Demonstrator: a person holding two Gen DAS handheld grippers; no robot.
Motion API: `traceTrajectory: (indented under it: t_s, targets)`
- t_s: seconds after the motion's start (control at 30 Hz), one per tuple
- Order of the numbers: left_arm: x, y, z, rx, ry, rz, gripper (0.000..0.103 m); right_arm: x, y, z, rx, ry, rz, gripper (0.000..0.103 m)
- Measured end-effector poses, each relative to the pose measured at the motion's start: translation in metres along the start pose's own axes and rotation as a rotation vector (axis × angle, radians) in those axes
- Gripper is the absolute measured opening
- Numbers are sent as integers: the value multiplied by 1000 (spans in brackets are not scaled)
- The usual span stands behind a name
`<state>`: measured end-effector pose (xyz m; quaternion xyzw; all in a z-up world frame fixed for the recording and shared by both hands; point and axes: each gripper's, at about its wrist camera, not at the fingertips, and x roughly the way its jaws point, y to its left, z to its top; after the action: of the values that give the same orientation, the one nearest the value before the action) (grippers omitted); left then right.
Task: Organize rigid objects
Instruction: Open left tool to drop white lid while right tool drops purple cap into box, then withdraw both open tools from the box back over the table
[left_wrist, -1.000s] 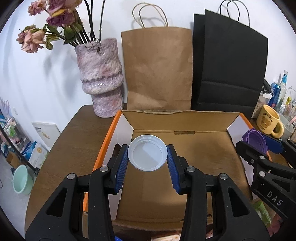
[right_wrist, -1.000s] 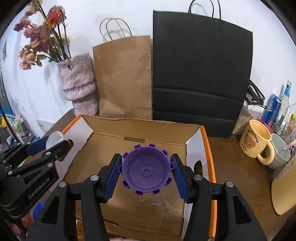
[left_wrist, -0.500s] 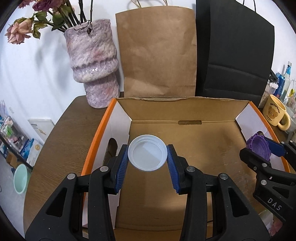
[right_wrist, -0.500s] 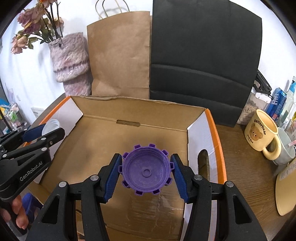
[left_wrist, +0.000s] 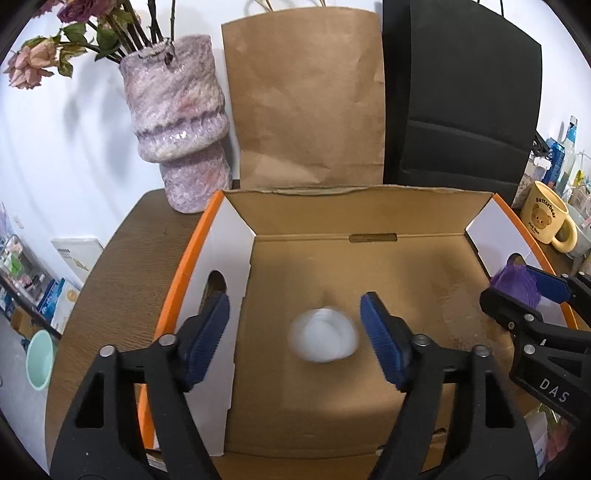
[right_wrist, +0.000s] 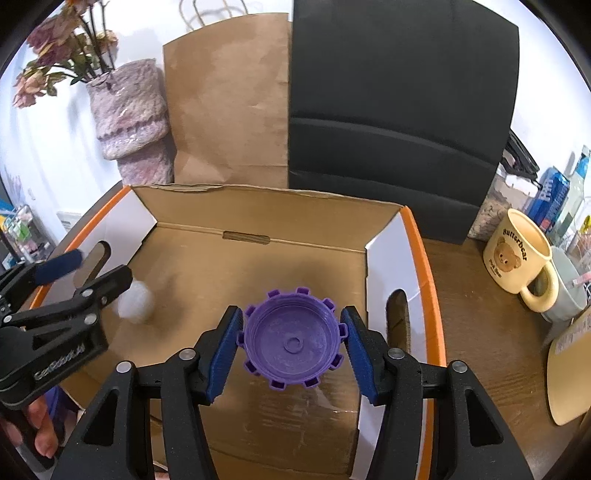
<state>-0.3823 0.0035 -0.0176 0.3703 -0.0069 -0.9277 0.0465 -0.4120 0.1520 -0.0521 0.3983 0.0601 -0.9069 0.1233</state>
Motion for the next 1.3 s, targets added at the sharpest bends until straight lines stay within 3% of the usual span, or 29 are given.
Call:
traceTrajectory:
  t_s: [0.03,0.1,0.87,1.3]
  targets:
    - [-1,0,1,-3,-4,-5,84,0,-2,0,9,1,-5,89]
    - [-2,2,1,-15,-12,-2,103,0,-6,1,22,0,-6,91]
    - [-12,12,1,-70,-48,8,103,-8,-6,1,20,-16,10,91]
    - [-33,12,-5,-88,-81,23,103,-33,-6,-2,17,-71,15,91]
